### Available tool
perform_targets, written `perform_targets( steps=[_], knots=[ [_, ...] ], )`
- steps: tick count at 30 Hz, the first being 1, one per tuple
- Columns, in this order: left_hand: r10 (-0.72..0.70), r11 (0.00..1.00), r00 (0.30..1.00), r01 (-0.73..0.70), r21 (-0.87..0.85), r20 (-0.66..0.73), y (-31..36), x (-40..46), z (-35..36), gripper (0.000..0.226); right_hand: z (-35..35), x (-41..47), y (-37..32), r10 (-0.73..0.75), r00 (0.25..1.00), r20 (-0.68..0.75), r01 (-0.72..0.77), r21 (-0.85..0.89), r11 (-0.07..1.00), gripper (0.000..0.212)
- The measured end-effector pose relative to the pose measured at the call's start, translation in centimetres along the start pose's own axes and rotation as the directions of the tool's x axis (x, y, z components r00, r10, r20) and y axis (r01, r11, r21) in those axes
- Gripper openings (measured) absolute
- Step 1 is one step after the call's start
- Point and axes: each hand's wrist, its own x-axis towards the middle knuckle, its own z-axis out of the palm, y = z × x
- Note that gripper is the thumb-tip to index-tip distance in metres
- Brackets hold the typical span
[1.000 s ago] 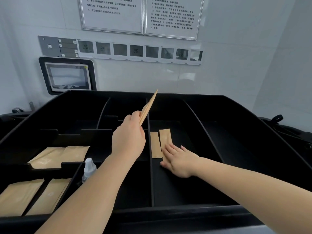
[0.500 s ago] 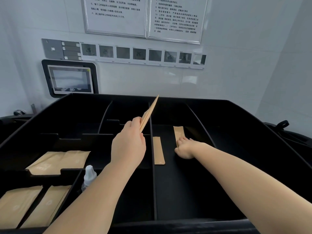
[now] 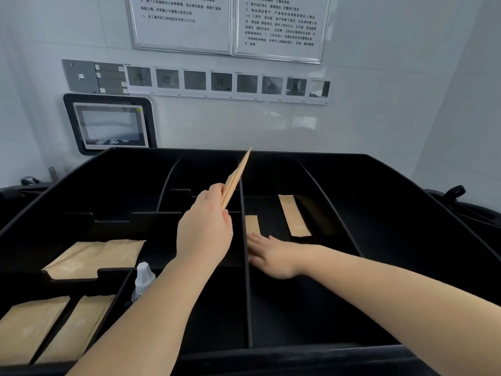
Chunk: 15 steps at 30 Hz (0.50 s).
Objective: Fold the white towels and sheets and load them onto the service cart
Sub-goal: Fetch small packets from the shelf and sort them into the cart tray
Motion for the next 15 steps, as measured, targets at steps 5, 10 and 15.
perform_targets(
  steps=[5, 10, 15],
  knots=[
    [-0.011, 1.0, 1.0, 0.011, -0.007, -0.001, 0.0, -0.1, 0.0, 0.043, -0.8, 0.4, 0.0, 0.051, 0.998, 0.032, -0.051, -0.008, 0.999, 0.058],
    [-0.021, 1.0, 1.0, 0.021, -0.014, -0.018, -0.2, 0.0, 0.1, 0.045, -2.1, 3.2, 0.9, 0.093, 0.996, -0.001, -0.092, 0.124, 0.988, 0.056],
    [-0.031, 0.999, 0.999, 0.031, -0.009, -0.032, -0.5, 0.2, 0.3, 0.043, -2.8, 4.9, 2.0, 0.147, 0.989, -0.019, -0.138, 0.252, 0.958, 0.053]
  ],
)
